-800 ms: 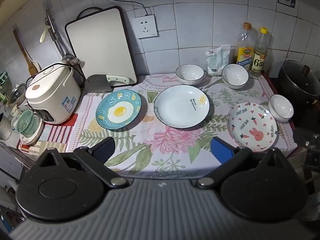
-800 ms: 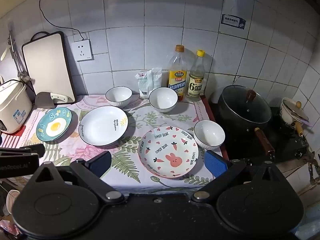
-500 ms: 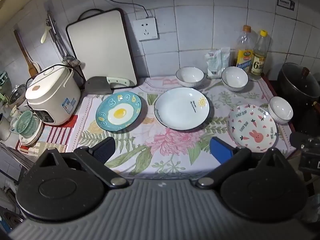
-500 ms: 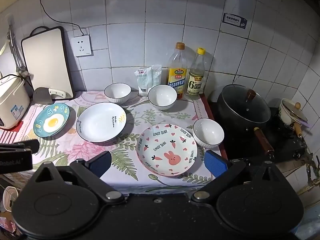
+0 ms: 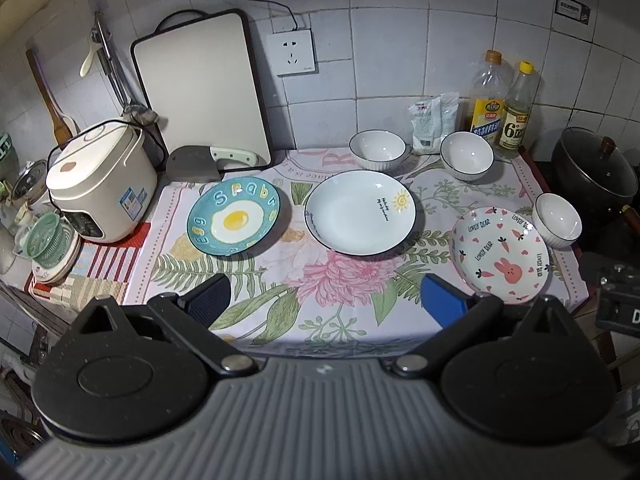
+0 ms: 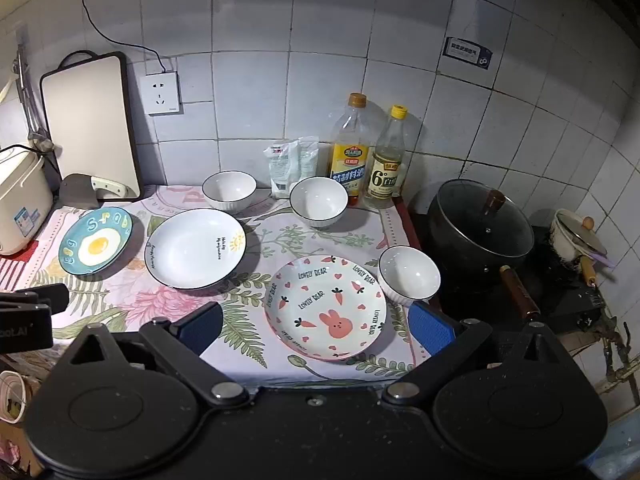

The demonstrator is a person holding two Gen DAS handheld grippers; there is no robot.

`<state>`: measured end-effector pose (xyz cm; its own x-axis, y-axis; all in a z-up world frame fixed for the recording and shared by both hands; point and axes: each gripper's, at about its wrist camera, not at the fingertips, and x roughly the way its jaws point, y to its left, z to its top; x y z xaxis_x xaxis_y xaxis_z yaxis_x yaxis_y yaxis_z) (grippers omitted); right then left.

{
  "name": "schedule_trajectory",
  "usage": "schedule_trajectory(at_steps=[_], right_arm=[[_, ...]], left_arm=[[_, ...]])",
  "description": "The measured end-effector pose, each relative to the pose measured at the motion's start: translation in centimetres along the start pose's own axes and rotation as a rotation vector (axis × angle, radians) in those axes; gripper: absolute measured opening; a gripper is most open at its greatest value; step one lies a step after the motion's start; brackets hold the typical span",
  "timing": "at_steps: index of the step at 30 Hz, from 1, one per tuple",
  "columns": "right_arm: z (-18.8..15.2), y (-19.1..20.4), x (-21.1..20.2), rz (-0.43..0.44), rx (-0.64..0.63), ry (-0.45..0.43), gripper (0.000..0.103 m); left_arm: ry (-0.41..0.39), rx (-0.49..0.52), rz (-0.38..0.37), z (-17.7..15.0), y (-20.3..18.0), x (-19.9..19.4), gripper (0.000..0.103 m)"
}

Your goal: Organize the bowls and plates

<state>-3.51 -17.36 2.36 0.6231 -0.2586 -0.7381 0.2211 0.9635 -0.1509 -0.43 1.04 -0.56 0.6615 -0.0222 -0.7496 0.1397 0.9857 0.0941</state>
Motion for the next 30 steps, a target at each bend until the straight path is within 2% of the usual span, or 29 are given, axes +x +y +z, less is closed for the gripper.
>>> schedule_trajectory(at_steps=[11, 30], right_arm=[[-0.3, -0.2, 0.4, 0.022, 0.006, 0.003, 0.1], [-0.6, -0.5, 1.2, 0.044, 0.009, -0.003, 0.101]], left_arm=[[0.041, -0.034, -0.045, -0.4, 0.8, 1.0, 0.103], [0.003, -0.067, -0.047, -0.7, 1.2, 1.0, 0.103]])
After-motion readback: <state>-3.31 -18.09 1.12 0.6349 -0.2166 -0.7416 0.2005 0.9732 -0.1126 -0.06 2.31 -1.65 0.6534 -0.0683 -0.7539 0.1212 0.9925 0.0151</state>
